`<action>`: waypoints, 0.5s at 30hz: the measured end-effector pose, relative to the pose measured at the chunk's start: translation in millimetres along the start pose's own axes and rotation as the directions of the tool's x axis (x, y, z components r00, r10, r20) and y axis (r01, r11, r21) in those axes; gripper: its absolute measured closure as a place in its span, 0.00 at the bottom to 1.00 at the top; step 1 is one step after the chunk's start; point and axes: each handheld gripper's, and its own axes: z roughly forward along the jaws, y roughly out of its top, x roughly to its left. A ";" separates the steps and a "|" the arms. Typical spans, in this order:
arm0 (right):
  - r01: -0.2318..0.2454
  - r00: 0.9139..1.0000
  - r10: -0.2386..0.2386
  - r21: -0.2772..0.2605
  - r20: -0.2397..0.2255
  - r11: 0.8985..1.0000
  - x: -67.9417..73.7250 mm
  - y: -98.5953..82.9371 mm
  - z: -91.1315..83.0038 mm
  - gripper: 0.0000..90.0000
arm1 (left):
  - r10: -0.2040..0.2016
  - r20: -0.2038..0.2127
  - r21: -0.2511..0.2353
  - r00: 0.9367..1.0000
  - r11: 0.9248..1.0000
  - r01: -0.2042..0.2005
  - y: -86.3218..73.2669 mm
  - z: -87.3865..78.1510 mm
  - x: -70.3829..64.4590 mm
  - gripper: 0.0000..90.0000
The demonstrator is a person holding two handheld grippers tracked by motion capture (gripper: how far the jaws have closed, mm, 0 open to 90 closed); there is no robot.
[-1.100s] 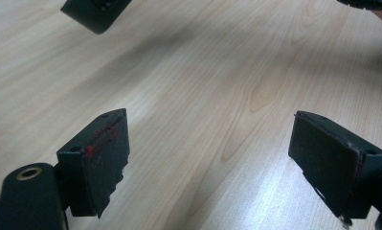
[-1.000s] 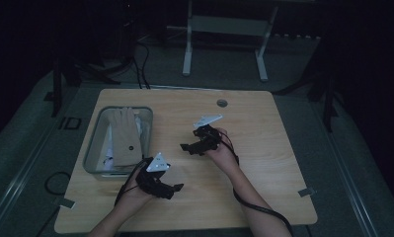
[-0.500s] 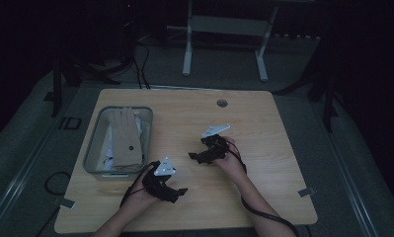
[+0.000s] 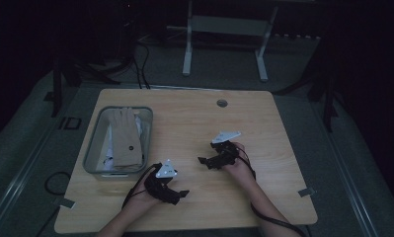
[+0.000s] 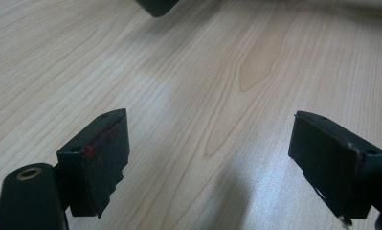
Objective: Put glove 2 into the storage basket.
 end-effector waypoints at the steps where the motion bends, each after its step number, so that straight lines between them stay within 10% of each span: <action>1: -0.002 1.000 0.002 -0.007 0.012 1.000 -0.7 -1.9 -1.6 0.16 | 0.000 -0.001 0.001 1.000 1.000 0.000 -0.7 0.7 0.1 0.16; 15: -0.038 0.992 0.040 -0.024 0.119 0.999 -18.8 -32.0 -25.4 0.15 | 0.002 -0.010 -0.005 1.000 1.000 -0.002 -6.3 4.8 1.1 0.16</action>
